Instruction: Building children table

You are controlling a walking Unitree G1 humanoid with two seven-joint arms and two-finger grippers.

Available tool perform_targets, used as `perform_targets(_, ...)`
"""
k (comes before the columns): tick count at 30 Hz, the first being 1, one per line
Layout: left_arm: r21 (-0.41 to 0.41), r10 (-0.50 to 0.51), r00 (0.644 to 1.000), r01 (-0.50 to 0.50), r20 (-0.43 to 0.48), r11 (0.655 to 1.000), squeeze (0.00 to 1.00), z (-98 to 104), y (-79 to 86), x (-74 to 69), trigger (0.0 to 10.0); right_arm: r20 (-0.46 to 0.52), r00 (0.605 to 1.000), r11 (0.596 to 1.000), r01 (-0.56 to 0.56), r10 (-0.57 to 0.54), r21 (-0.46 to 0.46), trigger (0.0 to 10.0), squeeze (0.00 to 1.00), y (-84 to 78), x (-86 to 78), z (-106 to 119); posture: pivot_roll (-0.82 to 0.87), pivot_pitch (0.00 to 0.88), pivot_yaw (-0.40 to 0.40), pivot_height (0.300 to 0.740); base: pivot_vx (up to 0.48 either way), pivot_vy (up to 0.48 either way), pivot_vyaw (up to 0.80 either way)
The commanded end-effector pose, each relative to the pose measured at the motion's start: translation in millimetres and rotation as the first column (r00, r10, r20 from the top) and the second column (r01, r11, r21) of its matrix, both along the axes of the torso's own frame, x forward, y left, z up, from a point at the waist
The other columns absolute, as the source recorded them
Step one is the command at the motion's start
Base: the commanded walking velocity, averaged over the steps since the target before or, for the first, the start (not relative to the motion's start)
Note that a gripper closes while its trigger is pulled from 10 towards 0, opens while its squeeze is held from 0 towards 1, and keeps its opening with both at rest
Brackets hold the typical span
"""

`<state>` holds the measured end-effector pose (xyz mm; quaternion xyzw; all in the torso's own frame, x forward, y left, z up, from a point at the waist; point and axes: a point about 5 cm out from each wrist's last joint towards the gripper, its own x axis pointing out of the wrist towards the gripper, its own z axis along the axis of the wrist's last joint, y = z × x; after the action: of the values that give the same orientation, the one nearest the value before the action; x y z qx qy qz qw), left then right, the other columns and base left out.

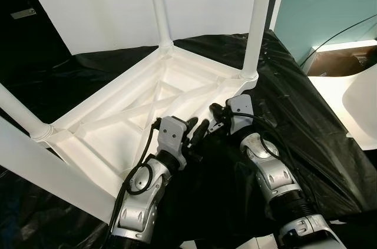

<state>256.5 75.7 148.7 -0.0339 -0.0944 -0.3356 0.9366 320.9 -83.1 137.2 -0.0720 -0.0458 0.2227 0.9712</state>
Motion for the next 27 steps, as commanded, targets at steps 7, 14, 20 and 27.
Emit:
perform_targets(7,0.016,-0.164,0.981,0.166,-0.101,0.986,0.0,-19.3,25.9,-35.2,10.0,-0.04,0.999,1.0,-0.001,0.0,-0.012,10.0,0.0,0.9,-2.3,-10.3,-0.04,0.0,0.088,0.74,0.0,0.0,0.0)
perform_targets(14,0.017,-0.206,0.967,0.211,-0.15,0.977,0.0,-27.5,35.7,-54.3,10.0,-0.047,0.999,1.0,-0.009,0.008,-0.012,10.0,0.0,4.2,-1.9,-11.5,-0.03,0.0,0.084,0.74,0.0,0.0,0.0)
perform_targets(20,0.024,-0.197,0.961,0.206,-0.194,0.978,0.0,-33.9,52.5,-73.0,10.0,-0.05,0.999,1.0,-0.015,0.014,-0.014,10.0,0.0,5.6,-1.4,-12.2,-0.02,0.0,0.082,0.74,0.0,0.0,0.0)
perform_targets(27,0.048,-0.128,0.96,0.144,-0.249,0.988,0.0,-45.1,69.9,-92.7,10.0,-0.056,0.998,1.0,-0.017,0.016,-0.018,10.0,0.0,4.1,-1.1,-14.3,0.0,0.0,0.078,0.74,0.0,0.0,0.0)
